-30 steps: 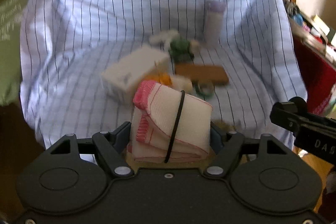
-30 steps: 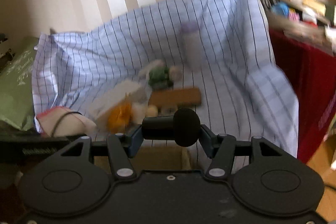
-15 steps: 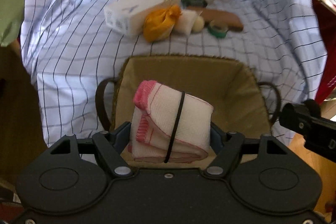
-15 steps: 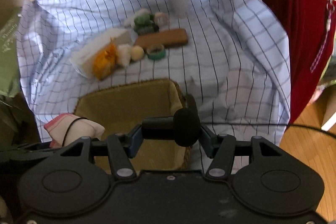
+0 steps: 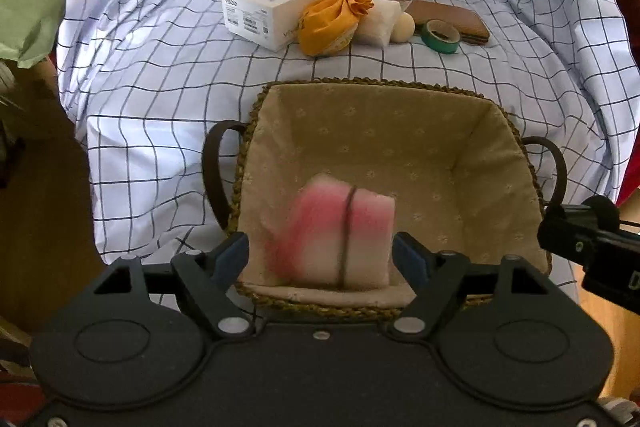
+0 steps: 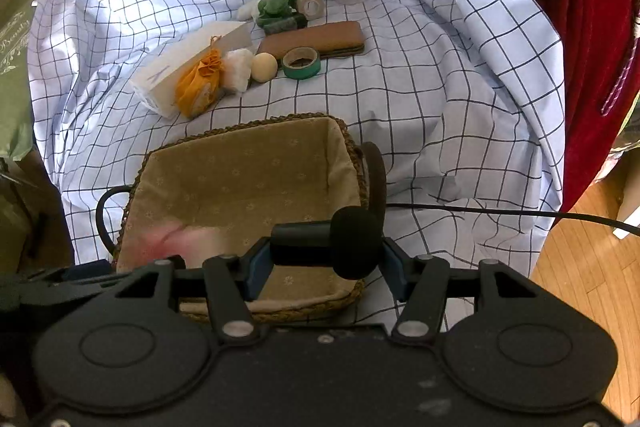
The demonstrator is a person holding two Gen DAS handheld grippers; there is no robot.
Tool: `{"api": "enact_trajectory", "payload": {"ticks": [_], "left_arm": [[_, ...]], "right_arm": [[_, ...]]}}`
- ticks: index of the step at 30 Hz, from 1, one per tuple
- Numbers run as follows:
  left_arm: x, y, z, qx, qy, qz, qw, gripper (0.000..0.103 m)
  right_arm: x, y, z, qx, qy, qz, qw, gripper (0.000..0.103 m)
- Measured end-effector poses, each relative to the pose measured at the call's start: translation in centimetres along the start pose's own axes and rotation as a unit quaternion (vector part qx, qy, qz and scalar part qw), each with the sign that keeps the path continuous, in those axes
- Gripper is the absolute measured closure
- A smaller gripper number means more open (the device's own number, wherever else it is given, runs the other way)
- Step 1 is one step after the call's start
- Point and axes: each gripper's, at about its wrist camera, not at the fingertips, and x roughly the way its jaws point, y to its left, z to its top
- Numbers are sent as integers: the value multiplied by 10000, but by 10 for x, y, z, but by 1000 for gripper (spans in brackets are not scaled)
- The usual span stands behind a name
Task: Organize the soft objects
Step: 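Lower the rolled cloth into the basket with the left tool while the right drops the knob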
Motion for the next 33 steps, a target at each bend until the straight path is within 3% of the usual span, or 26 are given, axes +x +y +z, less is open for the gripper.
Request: {"api": "enact_trajectory", "payload": {"ticks": [11, 21, 26, 33], "left_arm": [[-12, 10, -3, -95, -239, 234, 9994, 25], [-10, 17, -4, -159, -191, 266, 9993, 25], [-9, 19, -4, -150, -163, 255, 9994, 25], [-9, 18, -4, -125, -129, 238, 9996, 24]], "right_arm": [[4, 12, -1, -344, 82, 81, 9993, 46], [6, 17, -1, -509, 93, 142, 9986, 45], [5, 16, -1, -507, 34, 304, 9982, 37], [4, 13, -2, -414, 20, 188, 9990, 37]]}}
